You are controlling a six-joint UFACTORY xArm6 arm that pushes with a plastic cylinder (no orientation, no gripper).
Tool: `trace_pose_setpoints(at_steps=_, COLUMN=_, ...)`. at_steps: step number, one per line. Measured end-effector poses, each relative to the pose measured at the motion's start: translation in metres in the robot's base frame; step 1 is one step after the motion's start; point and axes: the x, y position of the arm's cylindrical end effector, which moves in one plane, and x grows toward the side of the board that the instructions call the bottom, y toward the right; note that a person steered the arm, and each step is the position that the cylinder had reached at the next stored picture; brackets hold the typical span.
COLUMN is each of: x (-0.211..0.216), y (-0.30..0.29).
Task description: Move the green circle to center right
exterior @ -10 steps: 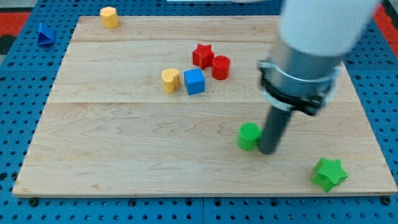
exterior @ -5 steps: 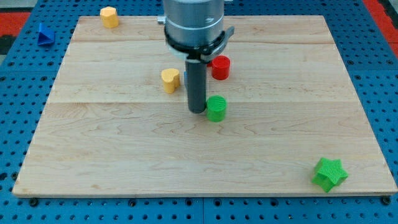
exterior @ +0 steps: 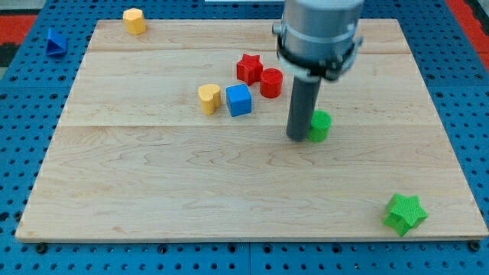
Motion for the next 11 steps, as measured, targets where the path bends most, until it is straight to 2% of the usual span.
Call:
trace_pose_setpoints(at_steps=1, x=-0.036, y=0.015)
trace_pose_setpoints(at_steps=2, x=-0.029, y=-0.003)
trace_pose_setpoints(at_steps=3, x=-0.010, y=-0.010)
trace_pose_setpoints(at_steps=4, x=0.018, y=0.034)
trace_pose_setpoints(at_steps=5, x=0.020, y=0.077)
trace_pose_setpoints(at_steps=6, x=0.051, y=0.089)
trace_pose_setpoints(at_steps=7, x=0.057, y=0.107)
trace_pose_setpoints(at_steps=8, x=-0.018, y=0.105)
trace_pose_setpoints(at_steps=9, x=-0.055, y=0.109)
trace_pose_setpoints(at_steps=10, x=-0.042, y=0.103)
trace_pose_setpoints(at_steps=11, x=-0.039, y=0.130)
